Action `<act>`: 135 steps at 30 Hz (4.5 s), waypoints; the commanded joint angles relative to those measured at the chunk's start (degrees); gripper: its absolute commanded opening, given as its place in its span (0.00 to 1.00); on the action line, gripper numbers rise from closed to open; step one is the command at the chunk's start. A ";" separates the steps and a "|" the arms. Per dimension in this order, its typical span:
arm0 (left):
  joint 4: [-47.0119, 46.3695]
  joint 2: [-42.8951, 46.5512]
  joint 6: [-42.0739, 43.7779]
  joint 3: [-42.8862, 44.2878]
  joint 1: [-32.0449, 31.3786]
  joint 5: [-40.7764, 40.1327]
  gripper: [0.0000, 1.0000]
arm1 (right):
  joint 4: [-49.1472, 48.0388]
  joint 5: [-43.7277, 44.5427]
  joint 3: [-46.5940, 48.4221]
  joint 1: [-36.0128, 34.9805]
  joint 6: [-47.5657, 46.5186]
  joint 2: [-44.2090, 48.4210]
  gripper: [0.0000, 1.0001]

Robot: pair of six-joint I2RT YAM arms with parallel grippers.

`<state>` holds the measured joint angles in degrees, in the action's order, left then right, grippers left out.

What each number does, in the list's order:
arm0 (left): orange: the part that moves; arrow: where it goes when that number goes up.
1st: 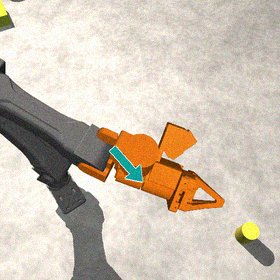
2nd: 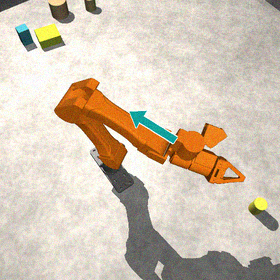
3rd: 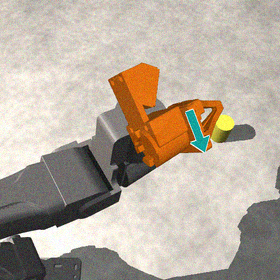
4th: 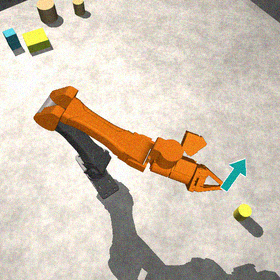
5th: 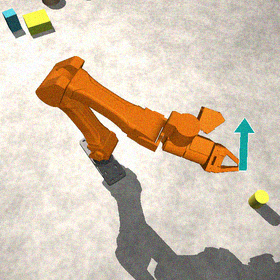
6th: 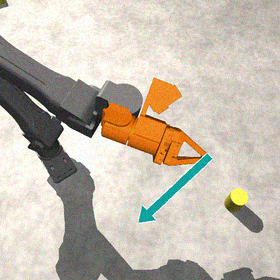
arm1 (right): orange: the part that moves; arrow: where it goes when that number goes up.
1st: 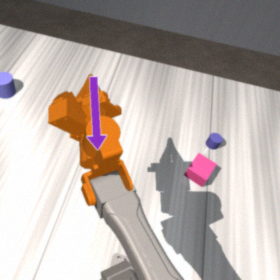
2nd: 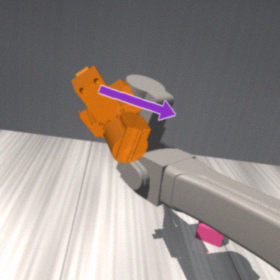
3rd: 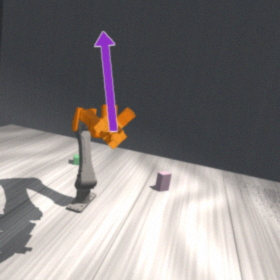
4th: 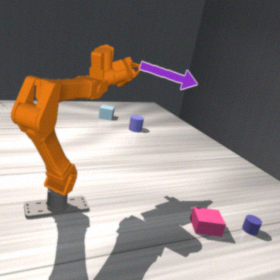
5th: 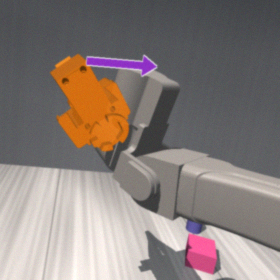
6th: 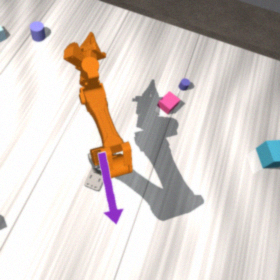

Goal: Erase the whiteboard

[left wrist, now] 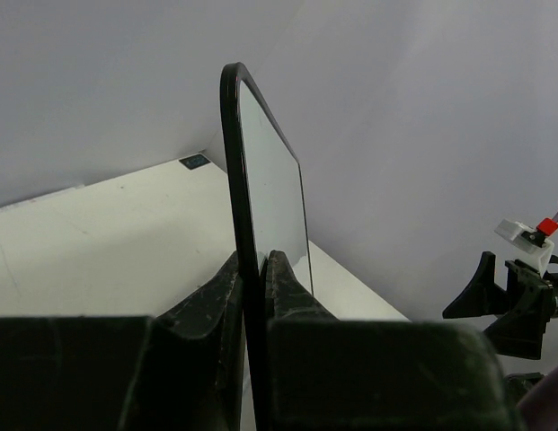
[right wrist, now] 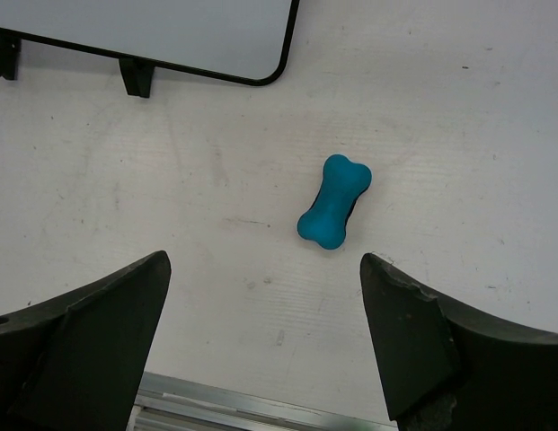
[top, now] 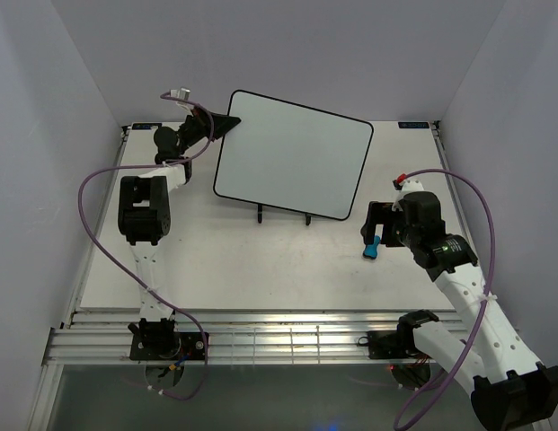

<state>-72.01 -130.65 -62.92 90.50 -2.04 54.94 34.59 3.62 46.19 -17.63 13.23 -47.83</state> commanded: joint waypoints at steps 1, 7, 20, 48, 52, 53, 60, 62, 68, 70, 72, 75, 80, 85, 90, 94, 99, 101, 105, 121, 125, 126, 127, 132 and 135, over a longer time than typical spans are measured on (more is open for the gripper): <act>-7.62 0.40 5.43 1.96 0.37 10.01 0.00 | -2.07 -0.54 0.21 0.14 -0.93 0.99 0.91; -10.25 -1.71 4.73 3.63 1.86 11.51 0.00 | -2.51 -1.51 0.30 0.14 -0.93 0.81 0.90; -16.58 -10.32 1.40 13.20 5.30 14.58 0.00 | -3.21 -1.59 -0.84 -0.04 -1.37 1.69 0.90; -23.71 -7.87 12.73 1.61 7.32 13.97 0.04 | -4.88 -2.56 -1.37 -0.92 -1.46 1.60 0.90; -23.62 -6.20 12.55 0.04 7.32 13.88 0.40 | -4.97 -3.00 -1.11 -0.92 -1.46 1.51 0.90; -23.62 -5.59 12.64 -0.32 7.32 13.79 0.47 | -4.88 -3.00 -1.11 -0.92 -1.46 1.52 0.90; -23.62 -2.95 13.96 -4.71 7.32 12.48 0.95 | -5.15 -3.00 -1.46 -0.92 -1.46 2.04 0.90; -23.62 -2.42 14.57 -6.20 7.32 11.86 0.98 | -5.15 -3.00 -1.46 -0.92 -1.46 2.22 0.90; -23.44 1.71 14.23 -10.68 9.42 4.32 0.98 | -5.32 -3.00 -1.81 -1.01 -1.63 2.75 0.90; -23.18 3.81 12.30 -14.55 11.26 -0.24 0.98 | -5.50 -2.48 -1.81 -1.01 -1.63 2.75 0.90; -22.04 8.03 11.68 -17.62 12.41 -2.45 0.98 | -5.58 -1.34 -1.72 -1.01 -1.63 2.75 0.90; -11.89 16.72 14.12 -23.95 13.64 -6.49 0.98 | -4.80 1.12 -0.41 -1.01 -1.46 2.92 0.90; 41.86 37.01 29.57 -27.92 11.37 -31.09 0.98 | 0.38 10.17 5.65 -1.01 -1.11 3.10 0.90; 81.06 57.39 39.78 -26.34 3.13 -56.49 0.98 | 4.61 18.43 12.95 -1.00 -1.89 4.76 0.90; 91.41 74.02 45.14 -30.47 -0.42 -58.19 0.98 | 5.48 17.84 16.29 -0.92 -5.14 7.40 0.90; 103.26 85.98 50.16 -28.02 -0.77 -61.52 0.98 | 10.66 15.55 19.02 -0.92 -4.45 9.42 0.90; 112.16 98.36 50.35 -26.34 -3.75 -65.93 0.98 | 13.48 15.71 17.62 -0.92 -5.32 13.11 0.90; 116.46 100.93 50.44 -26.34 -5.86 -66.09 0.98 | 15.06 16.42 17.09 -0.92 -6.37 14.34 0.90; 120.17 101.20 49.38 -28.53 -7.80 -72.51 0.98 | 17.17 18.44 17.09 -0.92 -7.43 15.49 0.90; 114.28 104.19 46.65 -35.13 -9.65 -73.22 0.98 | 16.48 17.39 14.54 -0.92 -8.84 17.86 0.90; 114.28 103.84 46.65 -34.16 -9.65 -73.22 0.98 | 16.13 17.12 14.54 -0.92 -8.93 17.34 0.90; 114.28 103.58 46.66 -34.07 -9.65 -73.22 0.98 | 15.95 17.12 14.62 -0.92 -8.93 17.34 0.90; 114.20 103.49 46.66 -33.90 -9.73 -73.13 0.98 | 15.95 17.12 14.63 -0.92 -9.01 17.34 0.90; 113.67 103.14 46.48 -33.46 -9.65 -72.25 0.98 | 15.60 16.95 14.71 -0.92 -9.01 17.42 0.90; 113.67 103.14 46.66 -32.93 -9.65 -71.20 0.98 | 15.68 16.86 14.98 -0.92 -8.93 17.42 0.90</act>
<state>42.83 -26.94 -15.97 55.27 -11.49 -17.32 52.58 20.82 60.88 -18.39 5.37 -30.22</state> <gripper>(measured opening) 0.979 0.899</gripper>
